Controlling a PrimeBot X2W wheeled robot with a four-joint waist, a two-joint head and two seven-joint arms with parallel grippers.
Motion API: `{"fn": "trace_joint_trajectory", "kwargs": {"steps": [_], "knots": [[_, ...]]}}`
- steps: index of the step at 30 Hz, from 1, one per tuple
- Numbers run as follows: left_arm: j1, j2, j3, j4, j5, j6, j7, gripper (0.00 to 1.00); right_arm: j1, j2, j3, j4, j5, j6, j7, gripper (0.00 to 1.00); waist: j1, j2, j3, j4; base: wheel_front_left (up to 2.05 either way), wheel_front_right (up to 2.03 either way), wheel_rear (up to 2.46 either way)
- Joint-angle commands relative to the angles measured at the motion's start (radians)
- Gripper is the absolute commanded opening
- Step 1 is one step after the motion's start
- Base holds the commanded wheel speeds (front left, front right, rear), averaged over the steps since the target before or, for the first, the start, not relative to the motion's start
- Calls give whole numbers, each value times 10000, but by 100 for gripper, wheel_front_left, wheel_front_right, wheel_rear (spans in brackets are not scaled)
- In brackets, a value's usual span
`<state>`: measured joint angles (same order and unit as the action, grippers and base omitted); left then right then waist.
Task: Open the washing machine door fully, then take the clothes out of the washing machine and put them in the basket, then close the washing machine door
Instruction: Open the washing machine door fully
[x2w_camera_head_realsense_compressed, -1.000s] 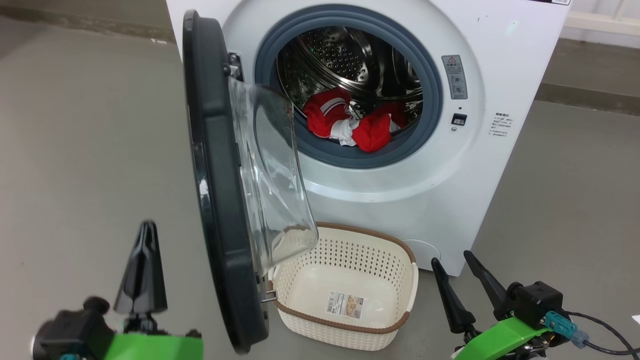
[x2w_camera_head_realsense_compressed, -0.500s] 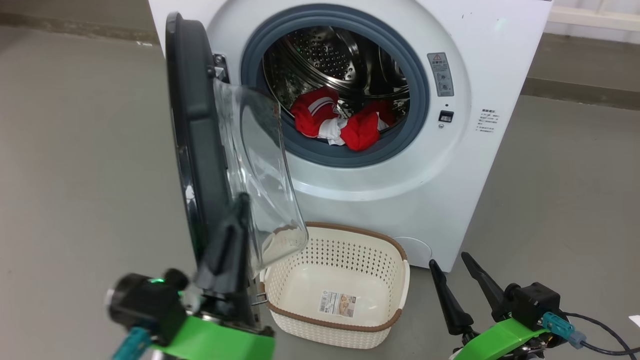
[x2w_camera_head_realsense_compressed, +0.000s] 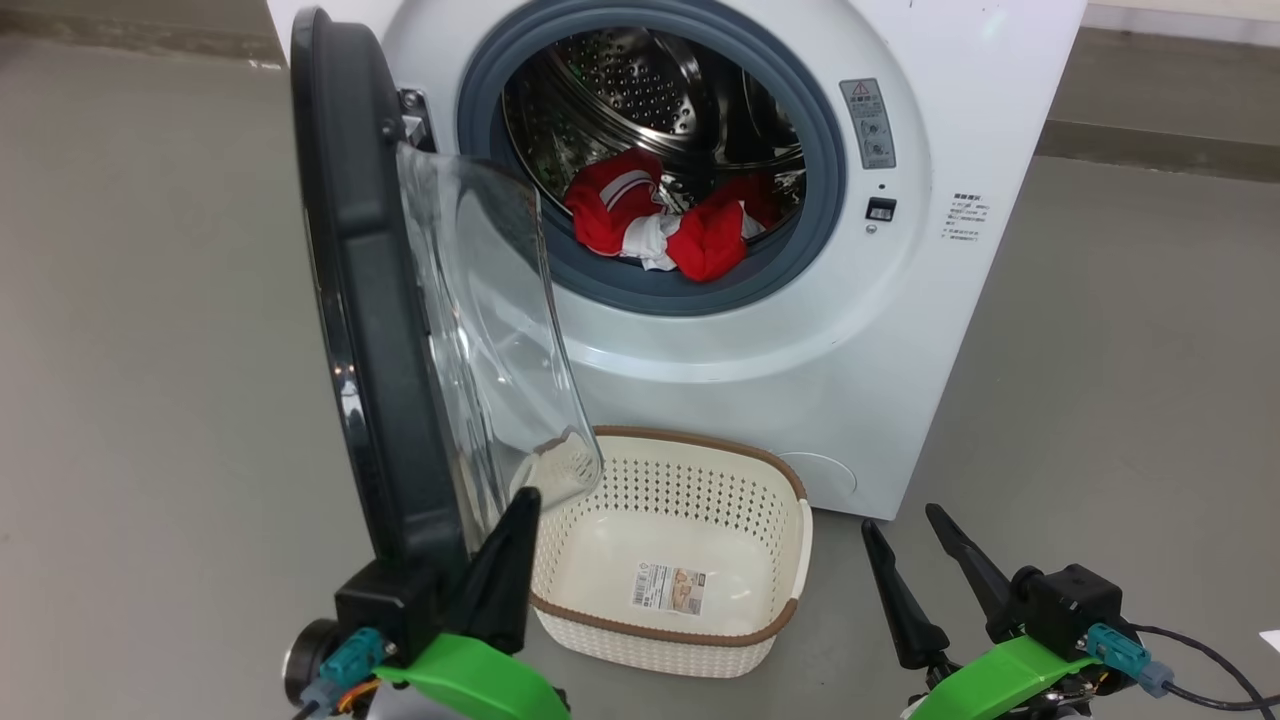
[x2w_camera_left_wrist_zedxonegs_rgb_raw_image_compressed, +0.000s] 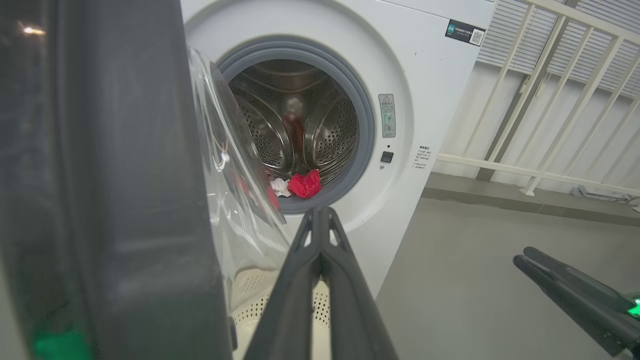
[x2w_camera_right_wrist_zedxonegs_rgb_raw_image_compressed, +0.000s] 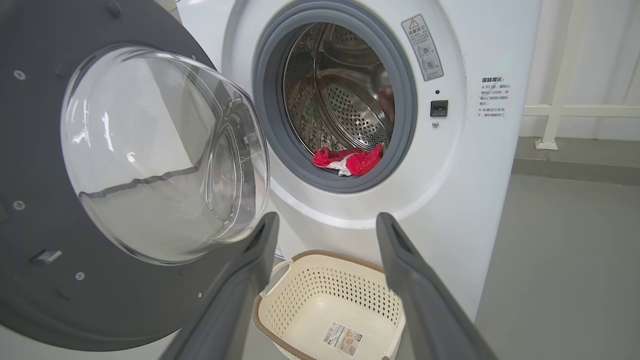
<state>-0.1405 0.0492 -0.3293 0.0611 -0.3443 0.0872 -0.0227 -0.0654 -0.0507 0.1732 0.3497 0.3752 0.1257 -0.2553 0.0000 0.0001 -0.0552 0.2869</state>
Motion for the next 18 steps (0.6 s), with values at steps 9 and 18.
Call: {"fn": "trace_joint_trajectory", "kwargs": {"steps": [9, 18], "knots": [[-428, 256, 968, 414, -260, 406, -237, 0, -320, 5, 164, -193, -115, 50, -65, 100, 0, -1, 60, 142, 0, 0, 0], [-172, 572, 1754, 173, -565, 902, -151, 0, -295, 5, 165, -174, -162, 50, -65, 100, 0, -1, 103, 383, 0, 0, 0]]}}
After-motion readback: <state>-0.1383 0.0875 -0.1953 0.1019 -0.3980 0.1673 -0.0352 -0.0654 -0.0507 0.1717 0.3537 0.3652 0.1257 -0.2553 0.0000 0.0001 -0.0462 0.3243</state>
